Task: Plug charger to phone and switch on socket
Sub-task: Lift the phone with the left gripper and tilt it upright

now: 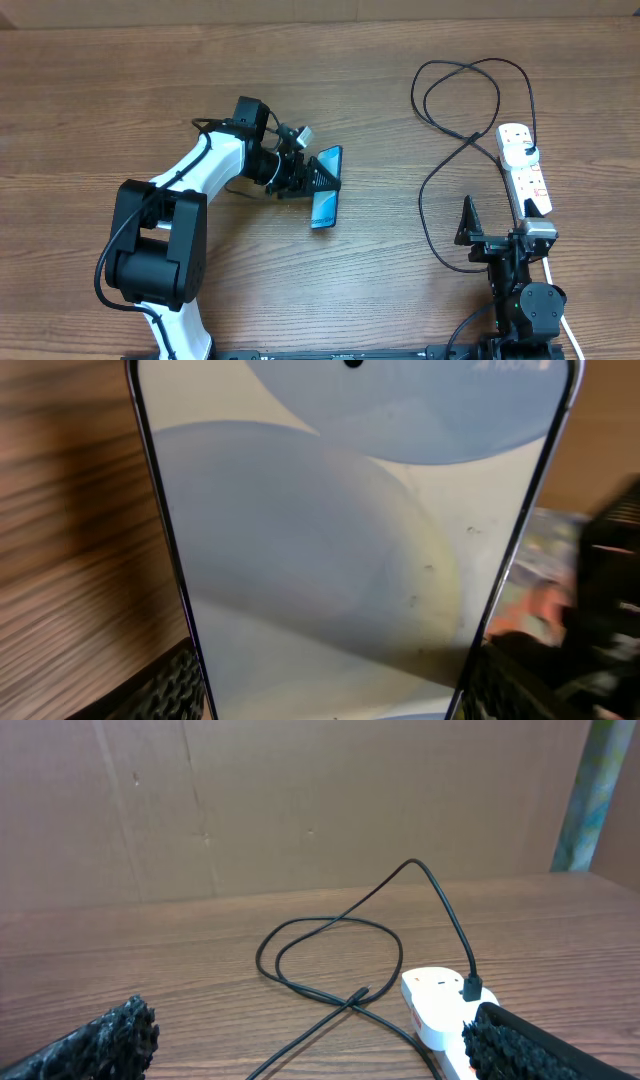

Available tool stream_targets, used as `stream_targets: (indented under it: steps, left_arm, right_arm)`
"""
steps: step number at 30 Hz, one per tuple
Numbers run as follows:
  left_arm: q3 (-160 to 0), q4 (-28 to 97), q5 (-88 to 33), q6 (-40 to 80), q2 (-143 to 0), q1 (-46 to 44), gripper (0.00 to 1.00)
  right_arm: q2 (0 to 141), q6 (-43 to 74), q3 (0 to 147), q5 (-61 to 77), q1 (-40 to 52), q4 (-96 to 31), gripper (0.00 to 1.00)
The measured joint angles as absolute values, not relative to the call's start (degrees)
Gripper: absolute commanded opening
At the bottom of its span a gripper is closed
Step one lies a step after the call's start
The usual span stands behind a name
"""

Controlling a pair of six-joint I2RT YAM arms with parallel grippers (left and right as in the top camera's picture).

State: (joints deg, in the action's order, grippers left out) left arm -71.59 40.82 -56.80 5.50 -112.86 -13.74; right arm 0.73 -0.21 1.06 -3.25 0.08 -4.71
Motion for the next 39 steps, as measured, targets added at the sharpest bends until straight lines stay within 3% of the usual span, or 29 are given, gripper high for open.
stream_targets:
  steps: [16,39]
  left_arm:
    - [-71.59,36.97,-84.27,6.68,-112.86,-13.74,0.52]
    - [-71.59,36.77,-87.02,29.23,-112.86,-13.74,0.51]
  right_arm:
    - [0.73,-0.23,1.06,-3.22,0.08,-4.71,1.00]
    - [0.73,-0.23,1.06,-3.22,0.08,-4.69,1.00]
